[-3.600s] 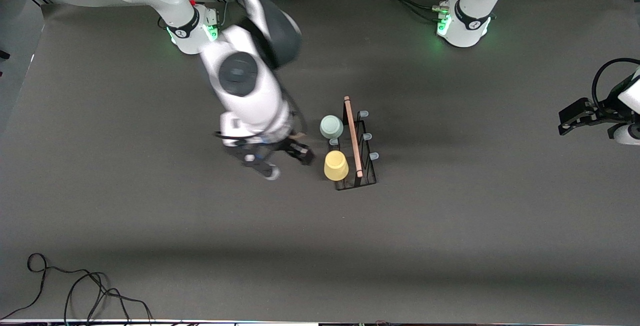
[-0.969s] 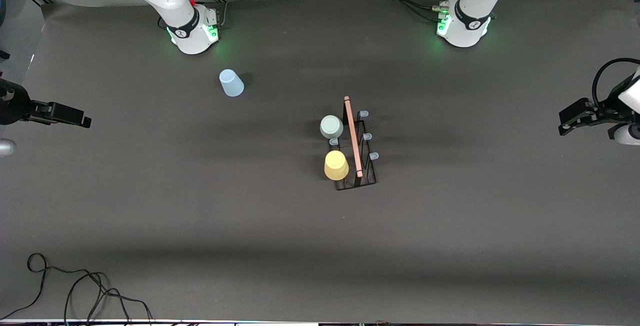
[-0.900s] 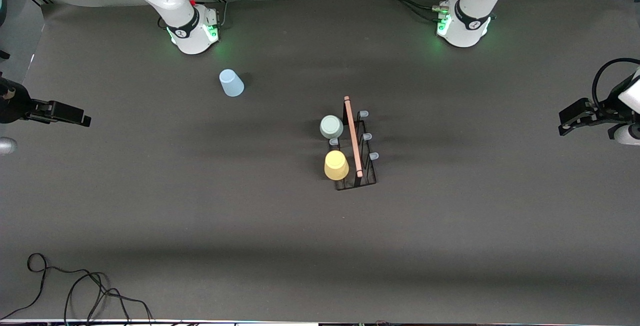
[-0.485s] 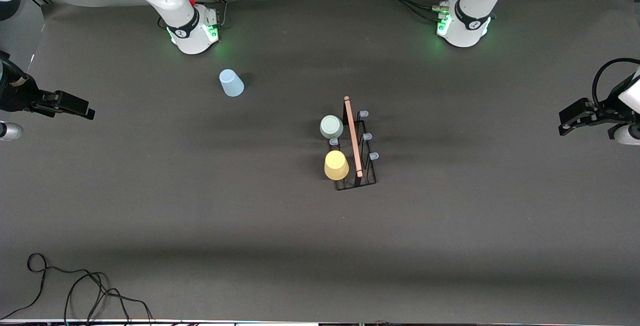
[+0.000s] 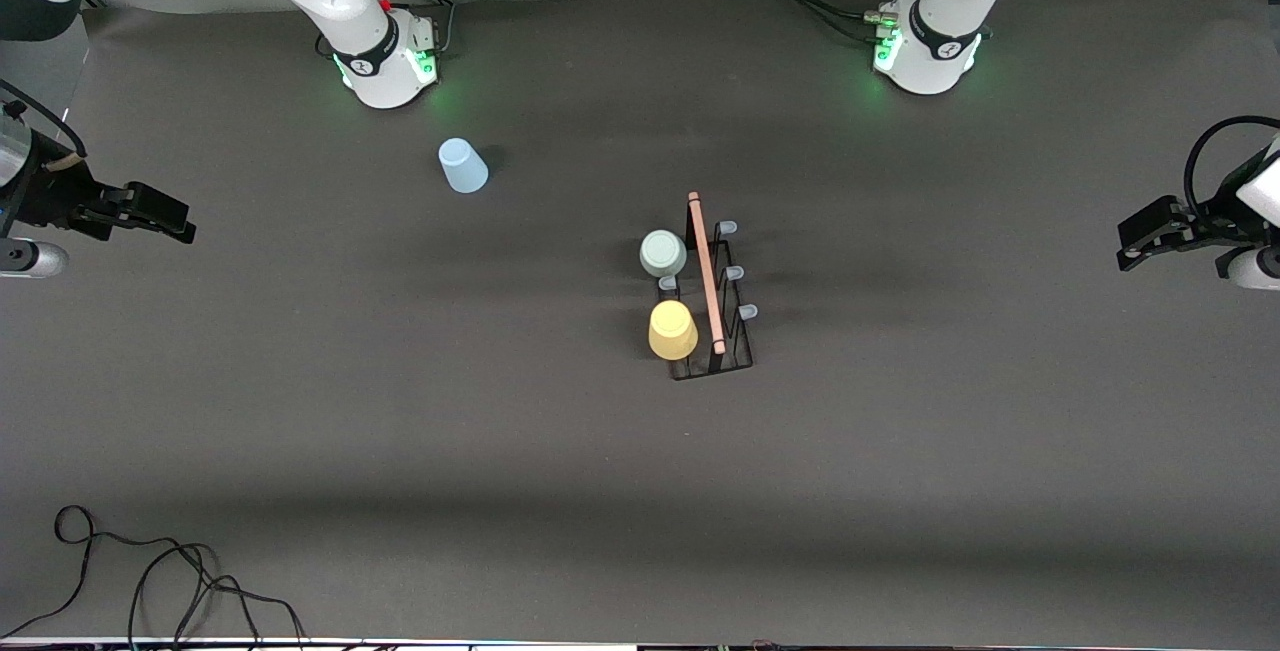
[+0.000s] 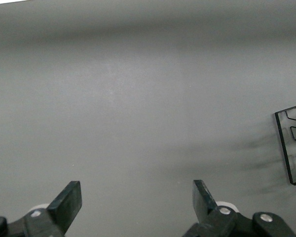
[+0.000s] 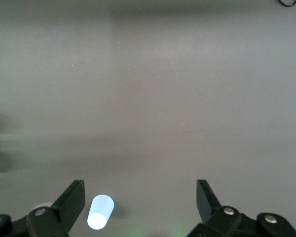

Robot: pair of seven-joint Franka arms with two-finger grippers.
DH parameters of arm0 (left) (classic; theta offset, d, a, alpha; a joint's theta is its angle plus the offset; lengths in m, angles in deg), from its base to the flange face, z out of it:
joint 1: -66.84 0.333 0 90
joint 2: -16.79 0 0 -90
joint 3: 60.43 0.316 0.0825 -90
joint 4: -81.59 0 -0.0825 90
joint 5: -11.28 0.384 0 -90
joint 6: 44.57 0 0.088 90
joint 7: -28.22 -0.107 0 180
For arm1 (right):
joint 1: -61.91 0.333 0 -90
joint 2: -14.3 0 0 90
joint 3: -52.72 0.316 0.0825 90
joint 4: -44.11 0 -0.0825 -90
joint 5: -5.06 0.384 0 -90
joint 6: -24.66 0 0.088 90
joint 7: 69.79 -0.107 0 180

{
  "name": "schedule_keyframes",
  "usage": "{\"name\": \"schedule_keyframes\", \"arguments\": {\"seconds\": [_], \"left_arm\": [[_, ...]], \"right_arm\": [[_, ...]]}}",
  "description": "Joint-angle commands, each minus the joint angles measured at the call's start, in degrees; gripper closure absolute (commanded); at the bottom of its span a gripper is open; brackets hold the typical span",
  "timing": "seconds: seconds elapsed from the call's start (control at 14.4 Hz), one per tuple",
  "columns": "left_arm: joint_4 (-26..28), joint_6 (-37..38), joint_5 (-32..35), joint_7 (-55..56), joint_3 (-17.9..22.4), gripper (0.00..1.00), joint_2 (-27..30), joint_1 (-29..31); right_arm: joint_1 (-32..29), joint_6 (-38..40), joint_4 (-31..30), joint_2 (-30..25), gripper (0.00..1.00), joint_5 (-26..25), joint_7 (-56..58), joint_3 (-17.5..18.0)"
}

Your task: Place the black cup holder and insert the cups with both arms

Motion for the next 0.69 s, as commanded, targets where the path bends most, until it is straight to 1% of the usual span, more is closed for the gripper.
{"name": "schedule_keyframes", "arguments": {"seconds": [0.0, 0.21, 0.62], "left_arm": [[-1.12, 0.17, -0.52, -0.69, 0.17, 0.0, -0.39, -0.21], [-1.12, 0.17, -0.52, -0.69, 0.17, 0.0, -0.39, -0.21], [-1.12, 0.08, -0.52, -0.69, 0.17, 0.0, -0.47, -0.12]], "right_arm": [[-0.97, -0.42, 0.25, -0.88, 0.0, -0.8, 0.88, 0.7], [-0.97, -0.42, 1.3, -0.97, 0.0, -0.72, 0.79, 0.79], [-1.15, -0.33, 1.3, -1.14, 0.0, -0.45, 0.79, 0.79]]}}
